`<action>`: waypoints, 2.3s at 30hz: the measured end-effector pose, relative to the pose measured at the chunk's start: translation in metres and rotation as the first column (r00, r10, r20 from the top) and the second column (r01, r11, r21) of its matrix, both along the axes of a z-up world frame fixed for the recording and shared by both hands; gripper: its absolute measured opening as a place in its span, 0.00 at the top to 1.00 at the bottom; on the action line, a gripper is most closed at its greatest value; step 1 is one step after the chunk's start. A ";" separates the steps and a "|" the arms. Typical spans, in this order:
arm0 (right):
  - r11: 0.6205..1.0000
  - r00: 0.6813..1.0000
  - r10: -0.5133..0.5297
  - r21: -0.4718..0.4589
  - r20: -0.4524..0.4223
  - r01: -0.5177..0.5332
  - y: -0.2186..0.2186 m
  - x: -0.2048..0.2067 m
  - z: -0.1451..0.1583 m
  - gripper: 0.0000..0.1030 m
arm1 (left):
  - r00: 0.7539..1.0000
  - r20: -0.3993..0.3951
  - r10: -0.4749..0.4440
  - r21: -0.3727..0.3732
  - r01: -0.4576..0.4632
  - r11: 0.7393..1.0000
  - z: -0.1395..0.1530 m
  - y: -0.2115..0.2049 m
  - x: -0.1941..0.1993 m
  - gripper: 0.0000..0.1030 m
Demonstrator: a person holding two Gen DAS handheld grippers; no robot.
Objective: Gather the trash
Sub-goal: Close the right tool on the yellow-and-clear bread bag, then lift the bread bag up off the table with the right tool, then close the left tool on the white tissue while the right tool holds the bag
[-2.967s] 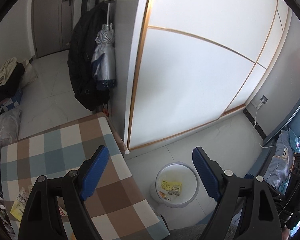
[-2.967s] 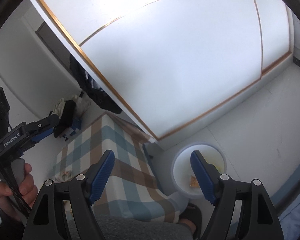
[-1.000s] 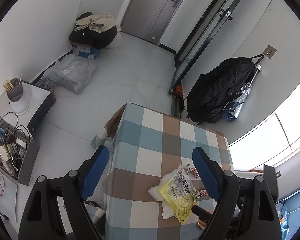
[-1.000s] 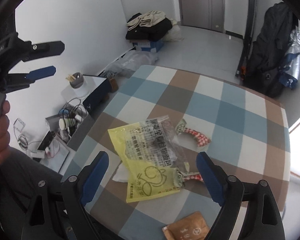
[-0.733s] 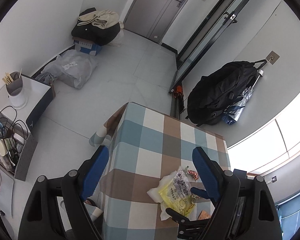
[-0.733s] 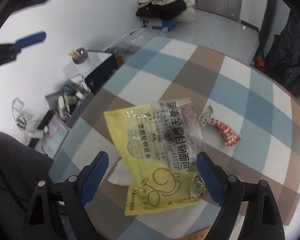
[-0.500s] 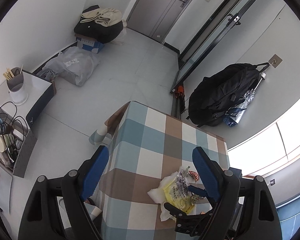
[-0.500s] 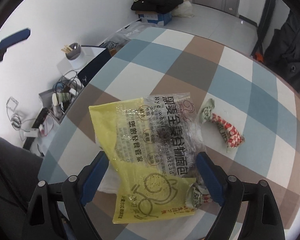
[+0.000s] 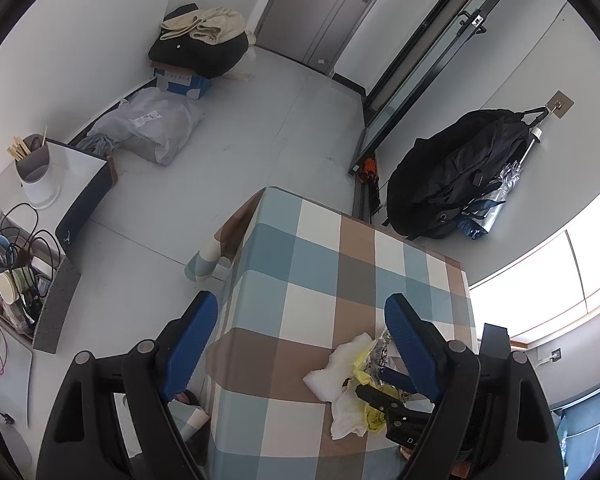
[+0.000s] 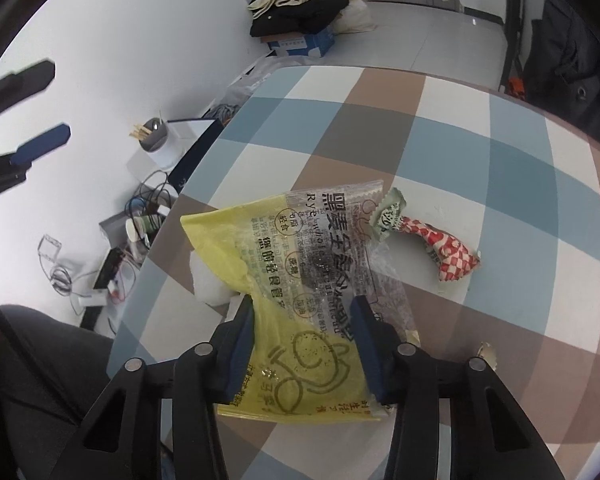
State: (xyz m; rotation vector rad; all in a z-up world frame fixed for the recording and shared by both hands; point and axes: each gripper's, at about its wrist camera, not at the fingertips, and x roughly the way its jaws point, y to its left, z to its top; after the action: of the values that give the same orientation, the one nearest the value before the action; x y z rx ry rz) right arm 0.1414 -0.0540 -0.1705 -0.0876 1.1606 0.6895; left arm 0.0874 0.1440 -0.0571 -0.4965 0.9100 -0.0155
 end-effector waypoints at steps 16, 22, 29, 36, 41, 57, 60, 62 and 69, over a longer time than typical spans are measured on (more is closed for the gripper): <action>0.997 0.999 -0.006 0.083 0.047 0.002 -0.002 -0.016 0.020 0.71 | 0.999 -0.031 0.010 0.029 -0.009 1.000 -0.009 -0.002 0.001 0.19; 0.981 0.996 -0.051 0.189 0.072 0.037 -0.022 -0.022 0.045 0.71 | 0.999 -0.043 -0.005 0.056 0.008 0.998 -0.014 -0.006 -0.001 0.19; 0.945 0.985 -0.138 0.311 0.100 0.100 -0.061 -0.033 0.071 0.71 | 0.994 -0.048 -0.098 0.087 0.102 0.991 -0.023 -0.027 -0.011 0.19; 0.928 0.970 -0.207 0.340 0.126 0.154 -0.091 -0.034 0.084 0.71 | 0.971 -0.074 -0.227 0.167 0.237 0.957 -0.034 -0.073 -0.020 0.19; 0.911 0.958 -0.262 0.356 0.113 0.207 -0.115 -0.030 0.083 0.71 | 0.932 -0.111 -0.345 0.206 0.362 0.909 -0.046 -0.108 -0.027 0.19; 0.890 0.939 -0.325 0.371 0.110 0.264 -0.158 -0.039 0.090 0.71 | 0.888 -0.268 -0.374 0.333 0.449 0.829 -0.083 -0.154 -0.014 0.21; 0.886 0.938 -0.332 0.376 0.104 0.272 -0.162 -0.042 0.091 0.71 | 0.886 -0.281 -0.368 0.380 0.455 0.805 -0.085 -0.159 -0.009 0.21; 0.882 0.936 -0.339 0.379 0.094 0.281 -0.165 -0.042 0.090 0.71 | 0.884 -0.283 -0.371 0.369 0.458 0.809 -0.086 -0.160 -0.005 0.21; 0.873 0.933 -0.349 0.393 0.093 0.288 -0.172 -0.047 0.094 0.71 | 0.856 -0.331 -0.397 0.368 0.504 0.781 -0.098 -0.174 -0.007 0.51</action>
State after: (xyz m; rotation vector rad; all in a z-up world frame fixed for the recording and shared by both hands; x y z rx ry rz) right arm 0.0943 -0.2261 -0.0766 0.3615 0.8435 0.5840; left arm 0.0803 -0.0298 -0.1547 0.1679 1.2138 -0.1902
